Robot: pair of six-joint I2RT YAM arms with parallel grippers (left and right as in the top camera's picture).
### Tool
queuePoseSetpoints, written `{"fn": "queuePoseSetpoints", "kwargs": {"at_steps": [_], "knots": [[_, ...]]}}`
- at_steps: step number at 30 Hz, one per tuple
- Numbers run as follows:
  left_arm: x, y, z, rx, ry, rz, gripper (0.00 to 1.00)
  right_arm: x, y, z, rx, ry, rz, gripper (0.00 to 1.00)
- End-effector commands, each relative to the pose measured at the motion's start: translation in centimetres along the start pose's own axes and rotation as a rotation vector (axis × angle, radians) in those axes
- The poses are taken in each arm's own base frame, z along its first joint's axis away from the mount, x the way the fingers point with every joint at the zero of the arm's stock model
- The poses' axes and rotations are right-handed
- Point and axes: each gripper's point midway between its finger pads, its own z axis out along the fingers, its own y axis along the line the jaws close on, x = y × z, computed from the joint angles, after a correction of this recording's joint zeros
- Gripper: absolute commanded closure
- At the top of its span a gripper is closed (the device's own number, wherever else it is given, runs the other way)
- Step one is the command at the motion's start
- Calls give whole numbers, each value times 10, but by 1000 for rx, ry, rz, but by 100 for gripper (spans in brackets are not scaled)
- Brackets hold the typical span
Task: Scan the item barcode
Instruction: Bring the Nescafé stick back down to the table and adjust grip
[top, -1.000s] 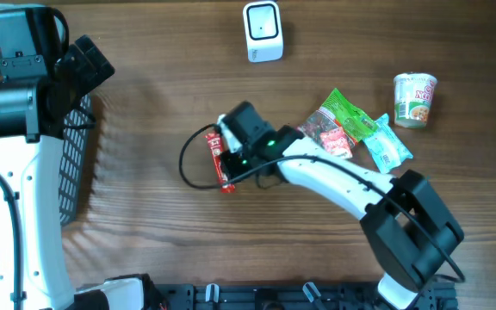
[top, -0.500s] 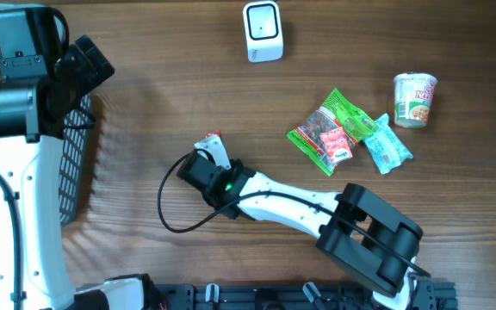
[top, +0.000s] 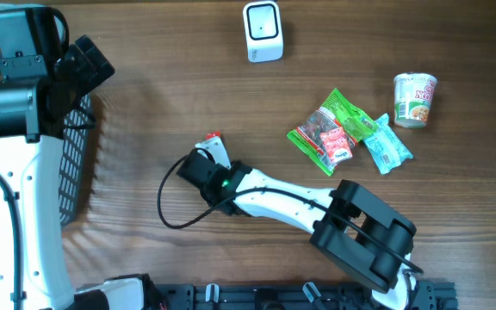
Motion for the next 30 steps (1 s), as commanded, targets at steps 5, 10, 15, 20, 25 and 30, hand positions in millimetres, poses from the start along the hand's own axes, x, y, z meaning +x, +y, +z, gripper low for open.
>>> {"fn": "queuePoseSetpoints", "kwargs": {"at_steps": [5,10,15,20,25,30], "knots": [[-5,2,-3,-5,-17,2,0,50,-2,30,-22,195,8,79],[-5,2,-3,-5,-17,2,0,32,-3,25,-32,162,-47,96],[-5,2,-3,-5,-17,2,0,-45,-3,-91,-316,5,-30,96],[-5,2,-3,-5,-17,2,0,-50,-1,-162,-866,68,-49,96],[-5,2,-3,-5,-17,2,0,-68,-33,-214,-1294,-14,-18,95],[-5,2,-3,-5,-17,2,0,-90,-99,-249,-1502,-188,67,96]]}}
